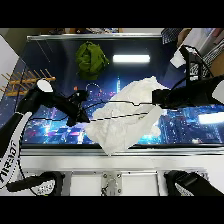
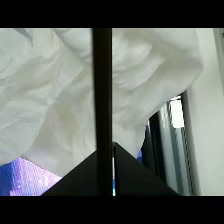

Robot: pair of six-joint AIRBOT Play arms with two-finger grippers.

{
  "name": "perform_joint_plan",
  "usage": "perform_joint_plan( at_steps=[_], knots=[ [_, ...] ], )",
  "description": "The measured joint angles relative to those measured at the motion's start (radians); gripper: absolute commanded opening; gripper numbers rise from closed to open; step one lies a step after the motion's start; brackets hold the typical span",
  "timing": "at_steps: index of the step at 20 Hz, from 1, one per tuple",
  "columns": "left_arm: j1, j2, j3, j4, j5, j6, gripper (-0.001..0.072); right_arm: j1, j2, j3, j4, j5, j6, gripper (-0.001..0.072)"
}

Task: Fold the clothes and pants, and hang the long-sleeved shirts on hangers.

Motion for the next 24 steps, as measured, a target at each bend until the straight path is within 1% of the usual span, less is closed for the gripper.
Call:
perform_joint_plan(
  at_steps=[6,14,20,24],
  knots=[
    [0.003,-0.011,0.000,-0.030,0.024,0.002,0.0009,0.005,0.010,0.000,0.038,-0.016,-0.009,0.0012],
    [0.069,-0.012,0.000,-0.046,0.003,-0.008,0.0009,0.061,0.011,0.000,0.070,-0.110,-0.028,0.0012],
    [0.080,-0.012,0.000,-0.045,-0.007,-0.013,0.0010,0.065,0.023,0.000,-0.017,-0.121,-0.015,0.0012],
    [0.081,-0.012,0.000,-0.042,-0.010,-0.013,0.0010,0.066,0.030,0.000,-0.045,-0.061,-0.008,0.0012]
  ],
)
